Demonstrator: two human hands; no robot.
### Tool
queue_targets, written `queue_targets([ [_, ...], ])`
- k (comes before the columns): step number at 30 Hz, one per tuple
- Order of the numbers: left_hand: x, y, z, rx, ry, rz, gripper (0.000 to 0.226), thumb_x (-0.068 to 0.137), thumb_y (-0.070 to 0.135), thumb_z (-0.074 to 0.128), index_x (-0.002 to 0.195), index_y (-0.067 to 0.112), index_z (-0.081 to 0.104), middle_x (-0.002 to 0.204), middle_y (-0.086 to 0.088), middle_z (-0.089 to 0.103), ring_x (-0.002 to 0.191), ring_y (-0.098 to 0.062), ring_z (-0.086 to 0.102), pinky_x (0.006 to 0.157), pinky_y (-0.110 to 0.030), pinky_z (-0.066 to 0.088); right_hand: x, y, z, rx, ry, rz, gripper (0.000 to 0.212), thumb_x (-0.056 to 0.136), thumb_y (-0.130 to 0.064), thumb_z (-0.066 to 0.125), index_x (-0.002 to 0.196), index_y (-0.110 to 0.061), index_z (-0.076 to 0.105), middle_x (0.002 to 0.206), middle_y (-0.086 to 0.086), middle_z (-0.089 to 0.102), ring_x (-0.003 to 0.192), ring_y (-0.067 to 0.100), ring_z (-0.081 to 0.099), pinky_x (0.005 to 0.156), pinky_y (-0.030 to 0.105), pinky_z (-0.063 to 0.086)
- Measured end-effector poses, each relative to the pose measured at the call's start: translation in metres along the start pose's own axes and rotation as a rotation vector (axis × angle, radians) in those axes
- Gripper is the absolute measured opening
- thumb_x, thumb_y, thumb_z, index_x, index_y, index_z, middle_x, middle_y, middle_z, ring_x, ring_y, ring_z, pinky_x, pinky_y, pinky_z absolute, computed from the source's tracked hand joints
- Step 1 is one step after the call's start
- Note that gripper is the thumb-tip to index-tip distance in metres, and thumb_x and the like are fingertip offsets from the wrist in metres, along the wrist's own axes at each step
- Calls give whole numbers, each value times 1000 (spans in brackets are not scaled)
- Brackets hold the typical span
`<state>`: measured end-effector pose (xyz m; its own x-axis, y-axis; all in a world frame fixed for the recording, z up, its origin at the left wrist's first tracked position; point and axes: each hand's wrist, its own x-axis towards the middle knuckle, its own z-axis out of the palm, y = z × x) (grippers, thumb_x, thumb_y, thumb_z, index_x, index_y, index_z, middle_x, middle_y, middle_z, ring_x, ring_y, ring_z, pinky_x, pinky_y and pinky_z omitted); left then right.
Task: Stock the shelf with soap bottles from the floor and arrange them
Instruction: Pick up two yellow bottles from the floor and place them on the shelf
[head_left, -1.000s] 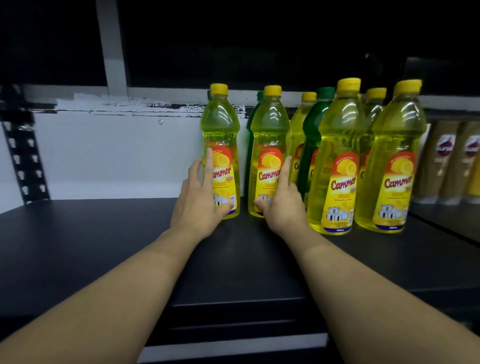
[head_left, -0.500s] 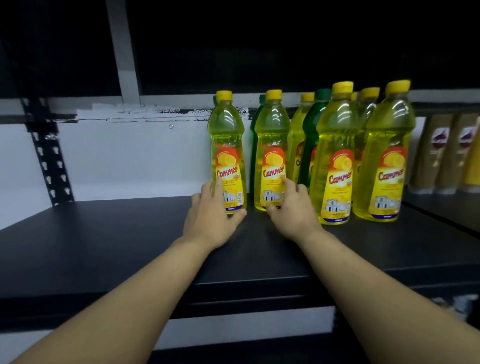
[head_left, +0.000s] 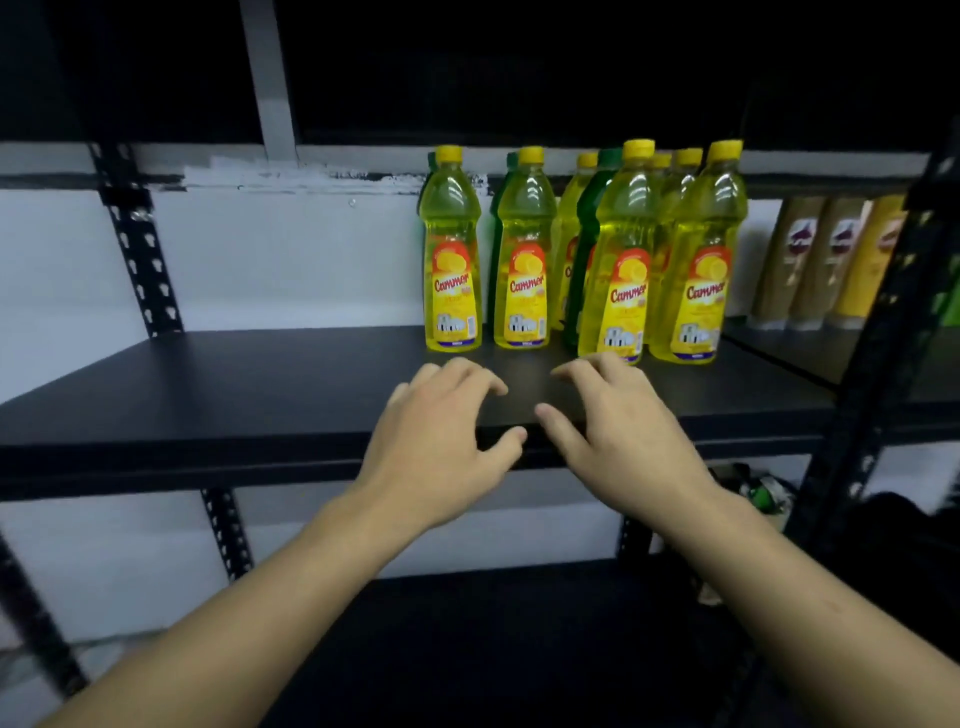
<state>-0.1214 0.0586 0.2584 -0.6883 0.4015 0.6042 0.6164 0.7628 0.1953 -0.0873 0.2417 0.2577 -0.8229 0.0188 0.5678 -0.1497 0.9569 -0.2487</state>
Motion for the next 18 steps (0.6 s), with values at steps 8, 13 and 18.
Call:
queue_targets([
  [8,-69,8,27,37,-154,33,42,90,52,56,124,29,57,125,15,53,113,-12,48,98,-35,39,-91,4,24,-12,-125,42,42,95,-44,56,131,-21,54,132,-1,45,122,22,44,95,37,45],
  [13,-115,6,82,34,-338,-16,45,92,52,53,130,28,53,130,12,53,120,-14,48,102,-35,38,-149,14,77,18,-337,165,46,95,-43,57,133,-19,53,131,1,46,119,25,48,96,39,47],
  [18,-182,-15,159,-15,-626,-172,48,91,51,55,131,25,54,132,7,54,117,-19,52,95,-38,43,-208,37,137,-5,-612,304,47,92,-48,54,132,-24,52,128,-1,46,117,27,48,94,47,48],
])
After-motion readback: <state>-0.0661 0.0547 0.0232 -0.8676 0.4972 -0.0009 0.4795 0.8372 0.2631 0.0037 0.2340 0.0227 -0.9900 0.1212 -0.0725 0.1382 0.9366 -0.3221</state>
